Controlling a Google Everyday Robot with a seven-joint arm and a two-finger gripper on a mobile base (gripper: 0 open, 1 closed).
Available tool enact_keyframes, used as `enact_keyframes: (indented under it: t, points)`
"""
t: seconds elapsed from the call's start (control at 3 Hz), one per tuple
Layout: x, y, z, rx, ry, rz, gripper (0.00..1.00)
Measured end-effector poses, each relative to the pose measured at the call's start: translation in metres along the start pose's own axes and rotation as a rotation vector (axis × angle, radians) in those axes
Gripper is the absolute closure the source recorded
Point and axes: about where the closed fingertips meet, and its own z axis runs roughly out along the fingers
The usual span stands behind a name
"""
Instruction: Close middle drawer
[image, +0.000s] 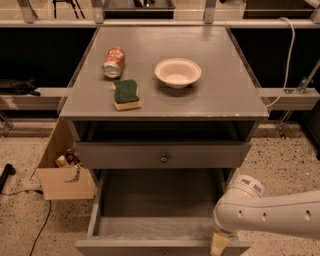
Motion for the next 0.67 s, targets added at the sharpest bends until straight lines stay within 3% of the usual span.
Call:
enact_keyframes:
  t: [0.33,0.67]
  points:
    - [-0.009,-0.002,-0.003,0.011,0.0,-0.02,0.0]
    - [-0.035,0.004,0.006,0.003,-0.072,-0.024,0.0]
